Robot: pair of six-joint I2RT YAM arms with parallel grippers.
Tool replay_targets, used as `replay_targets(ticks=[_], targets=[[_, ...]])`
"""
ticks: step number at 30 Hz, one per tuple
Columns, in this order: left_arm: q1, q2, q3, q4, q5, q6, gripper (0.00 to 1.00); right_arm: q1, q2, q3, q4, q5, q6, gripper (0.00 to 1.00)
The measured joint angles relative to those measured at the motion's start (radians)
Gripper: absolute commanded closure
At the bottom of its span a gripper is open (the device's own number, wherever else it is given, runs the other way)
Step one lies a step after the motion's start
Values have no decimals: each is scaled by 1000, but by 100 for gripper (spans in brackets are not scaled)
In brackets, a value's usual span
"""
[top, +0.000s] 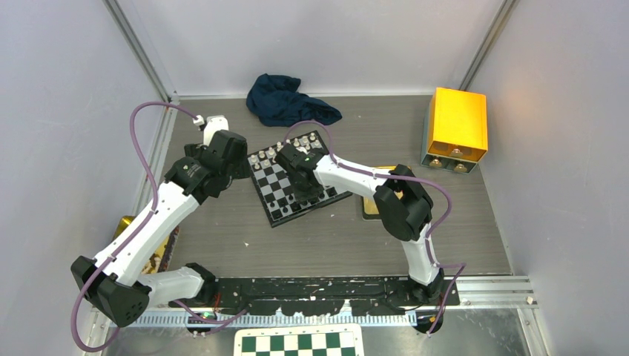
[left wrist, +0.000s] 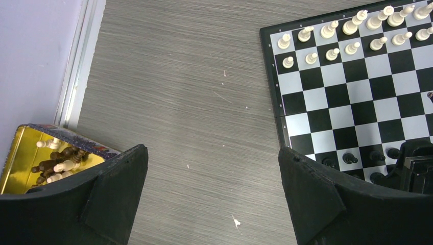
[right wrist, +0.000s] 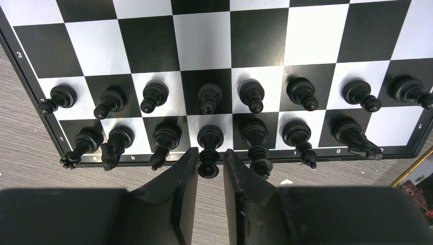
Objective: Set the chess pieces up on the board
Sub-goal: Place the chess piece on the chessboard.
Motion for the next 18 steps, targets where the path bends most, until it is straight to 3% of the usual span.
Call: replay_targets(ticks=[18], targets=[[0, 0, 0, -1, 0, -3, 0, 1, -26, 1, -24, -4, -8, 59]])
